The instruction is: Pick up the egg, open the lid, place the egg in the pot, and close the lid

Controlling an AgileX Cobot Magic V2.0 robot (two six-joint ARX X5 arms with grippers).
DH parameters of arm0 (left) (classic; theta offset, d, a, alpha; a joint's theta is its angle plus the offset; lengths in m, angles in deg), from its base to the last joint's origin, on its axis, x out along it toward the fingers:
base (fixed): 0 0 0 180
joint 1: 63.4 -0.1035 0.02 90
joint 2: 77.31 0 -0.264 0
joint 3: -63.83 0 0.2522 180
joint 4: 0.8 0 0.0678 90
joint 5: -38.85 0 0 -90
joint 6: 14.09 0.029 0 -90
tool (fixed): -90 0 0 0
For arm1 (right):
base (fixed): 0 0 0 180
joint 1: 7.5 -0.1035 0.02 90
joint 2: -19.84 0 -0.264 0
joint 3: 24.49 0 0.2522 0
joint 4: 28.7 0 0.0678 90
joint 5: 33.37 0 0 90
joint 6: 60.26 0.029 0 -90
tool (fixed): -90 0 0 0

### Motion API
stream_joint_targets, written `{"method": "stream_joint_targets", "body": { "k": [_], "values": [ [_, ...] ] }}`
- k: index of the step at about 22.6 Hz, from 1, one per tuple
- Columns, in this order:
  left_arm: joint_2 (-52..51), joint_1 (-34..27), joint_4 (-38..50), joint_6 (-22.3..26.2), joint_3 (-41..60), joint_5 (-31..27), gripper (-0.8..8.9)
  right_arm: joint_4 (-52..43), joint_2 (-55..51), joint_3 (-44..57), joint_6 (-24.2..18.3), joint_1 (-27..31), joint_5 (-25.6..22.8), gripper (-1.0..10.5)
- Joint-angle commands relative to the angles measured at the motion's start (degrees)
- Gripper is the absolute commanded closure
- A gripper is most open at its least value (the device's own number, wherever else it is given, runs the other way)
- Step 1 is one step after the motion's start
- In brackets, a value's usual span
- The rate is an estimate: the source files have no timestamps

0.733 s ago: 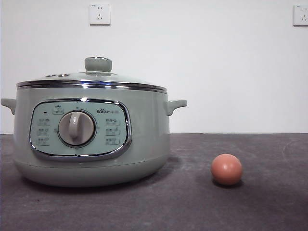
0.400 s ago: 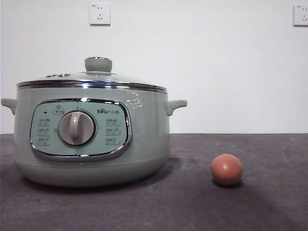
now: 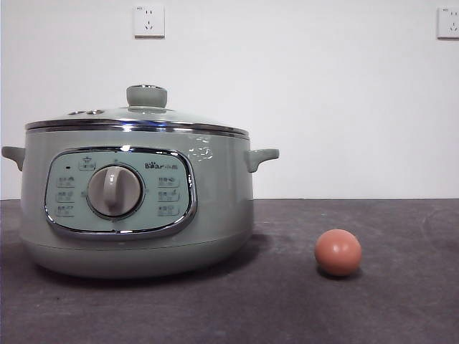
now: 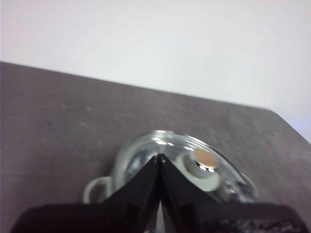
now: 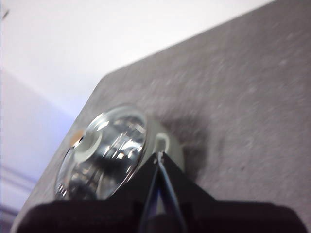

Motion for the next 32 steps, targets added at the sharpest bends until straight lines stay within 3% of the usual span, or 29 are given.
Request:
{"method": "stream_joint_targets", "body": {
  "k": [1,7,11,12,18,24,27,30,32],
  "values": [
    [3.32,-0.13,-1.62,2.36,-2.16,5.18,8.18,2.64,3.54,-1.97,-3.65,-0.04,3.17,9.5],
    [8.92,-0.11,-2.05,2.36,-4.26,14.21,8.03,6.62,8.11,-3.76,-6.84,-0.2,4.68,9.1],
    [10.4,0.0,-2.1,2.32,-4.26,15.37,4.95,7.82,8.41,-3.76,-6.82,-0.2,4.5,6.1],
    [10.45,0.15,-2.03,2.32,-4.26,15.32,4.57,8.13,8.41,-3.76,-6.73,-0.2,4.5,5.7],
    [10.45,0.44,-0.81,2.1,-4.28,15.04,4.61,11.43,9.05,-3.82,-5.01,-1.51,2.95,5.7],
    [10.45,1.4,0.15,1.9,-4.28,15.02,4.62,18.14,13.64,-7.78,-5.57,-9.97,-8.9,5.7],
    [10.45,2.19,1.14,1.86,-4.28,15.04,4.62,21.2,20.57,-12.87,-5.57,-18.86,-18.73,5.6],
    [10.45,3.06,1.27,1.86,-4.28,15.04,4.63,20.9,28.09,-15.5,-1.95,-24.96,-25.99,5.6],
    [10.45,3.54,1.27,1.86,-4.28,15.02,4.63,20.15,33.18,-15.67,0.37,-26.64,-27.06,5.6]
  ]
}}
